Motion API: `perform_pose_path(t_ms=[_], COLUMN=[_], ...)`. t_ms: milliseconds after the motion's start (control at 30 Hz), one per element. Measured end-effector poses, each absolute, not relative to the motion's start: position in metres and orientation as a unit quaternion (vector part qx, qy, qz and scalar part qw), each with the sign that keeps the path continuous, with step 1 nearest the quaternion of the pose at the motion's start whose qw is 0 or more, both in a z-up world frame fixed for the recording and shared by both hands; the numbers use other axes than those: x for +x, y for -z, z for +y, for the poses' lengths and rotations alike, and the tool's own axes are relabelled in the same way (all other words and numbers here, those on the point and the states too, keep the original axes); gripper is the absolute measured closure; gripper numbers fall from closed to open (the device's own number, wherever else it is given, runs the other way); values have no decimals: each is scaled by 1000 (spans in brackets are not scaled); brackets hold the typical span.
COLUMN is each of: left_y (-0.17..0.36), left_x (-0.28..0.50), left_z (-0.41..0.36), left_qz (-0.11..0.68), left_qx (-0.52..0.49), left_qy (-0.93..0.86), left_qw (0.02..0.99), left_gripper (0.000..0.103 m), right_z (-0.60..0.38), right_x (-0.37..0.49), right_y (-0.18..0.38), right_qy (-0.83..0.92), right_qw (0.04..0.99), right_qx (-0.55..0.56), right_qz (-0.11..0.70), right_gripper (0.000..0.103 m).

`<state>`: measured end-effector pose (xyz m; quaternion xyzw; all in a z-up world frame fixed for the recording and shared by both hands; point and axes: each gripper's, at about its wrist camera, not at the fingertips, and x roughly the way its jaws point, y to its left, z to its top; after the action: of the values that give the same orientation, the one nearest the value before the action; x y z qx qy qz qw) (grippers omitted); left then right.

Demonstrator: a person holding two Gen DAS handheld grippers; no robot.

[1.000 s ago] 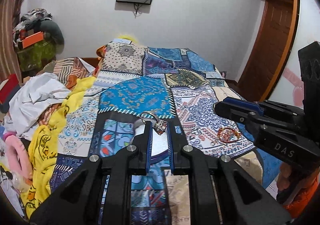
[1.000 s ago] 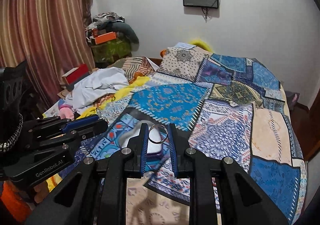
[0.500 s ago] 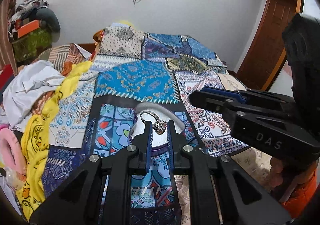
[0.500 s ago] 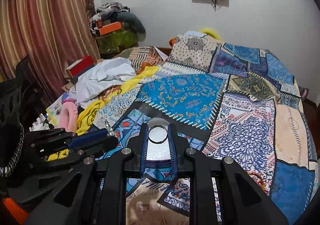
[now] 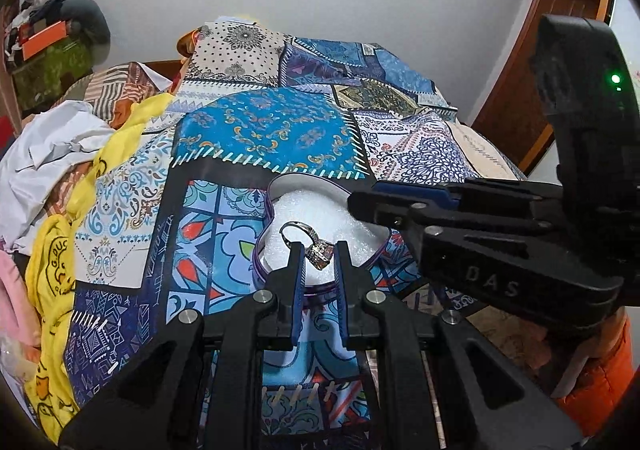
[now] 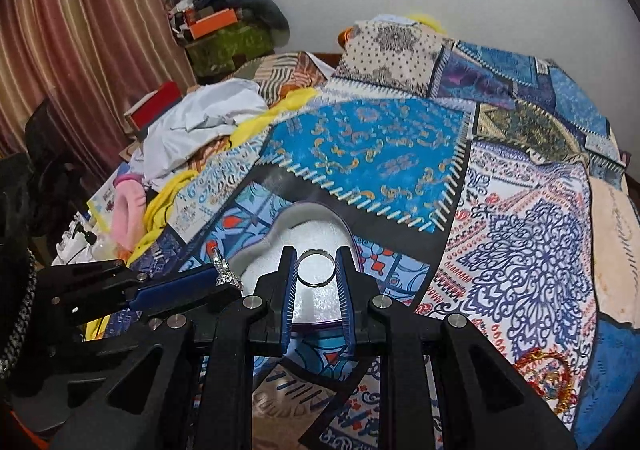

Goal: Organize jewelry
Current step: 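Carry both held rings over the white heart-shaped tin with both tools, then open both tools to drop the rings onto the foam in the tin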

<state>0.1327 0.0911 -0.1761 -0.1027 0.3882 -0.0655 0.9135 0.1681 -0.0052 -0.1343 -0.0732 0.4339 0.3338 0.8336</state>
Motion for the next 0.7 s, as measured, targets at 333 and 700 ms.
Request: perform_pose_path(t_ms=[333,700], left_y=[179,166], left_x=[140,131], left_z=[92,95], left_qz=[393,386], left_qx=[-107,-102], left_qy=[67,51], left_qw=[911,915], left_gripper=[90,90], right_z=[-5,-5], right_x=[173,174], right_y=[142,140], right_qy=[-329,-321], right_qw=[827,829], right_qx=[-71,-75], right_qz=[451,451], right_gripper=[85,71])
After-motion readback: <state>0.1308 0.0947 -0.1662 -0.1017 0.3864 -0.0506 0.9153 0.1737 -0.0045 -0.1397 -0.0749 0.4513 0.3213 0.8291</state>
